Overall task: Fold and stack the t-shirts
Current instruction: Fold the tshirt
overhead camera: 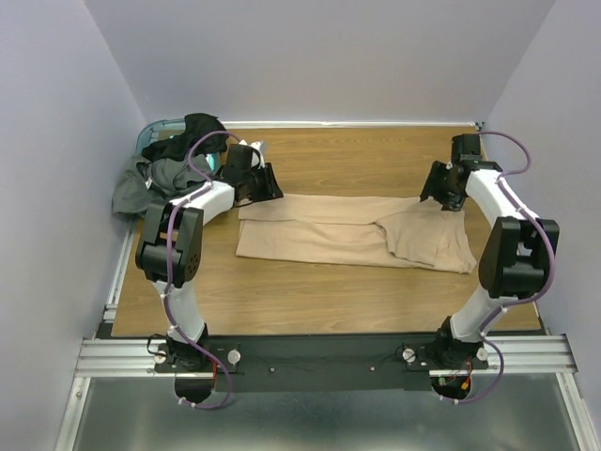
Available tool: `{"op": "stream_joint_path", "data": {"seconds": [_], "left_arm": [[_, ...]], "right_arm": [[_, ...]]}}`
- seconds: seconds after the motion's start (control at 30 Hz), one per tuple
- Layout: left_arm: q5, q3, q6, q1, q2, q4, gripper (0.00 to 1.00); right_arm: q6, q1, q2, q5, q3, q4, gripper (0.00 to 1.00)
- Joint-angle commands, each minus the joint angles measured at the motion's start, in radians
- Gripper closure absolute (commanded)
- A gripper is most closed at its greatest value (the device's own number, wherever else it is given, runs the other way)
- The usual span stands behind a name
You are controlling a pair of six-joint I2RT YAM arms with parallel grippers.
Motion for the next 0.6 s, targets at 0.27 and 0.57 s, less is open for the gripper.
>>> {"op": "stream_joint_path", "data": {"seconds": [0.27, 0.57], "left_arm": [[0.002, -0.004, 0.005, -0.002, 0.085, 0.015, 0.56], [-0.008, -0.033, 0.014, -0.002, 0.086, 0.012, 0.56]], "right_arm": [[-0.022, -0.185, 0.205, 0.052, 0.145, 0.218, 0.29], [-0.022, -0.212, 0.239, 0.009, 0.134, 0.248, 0.41]]}}
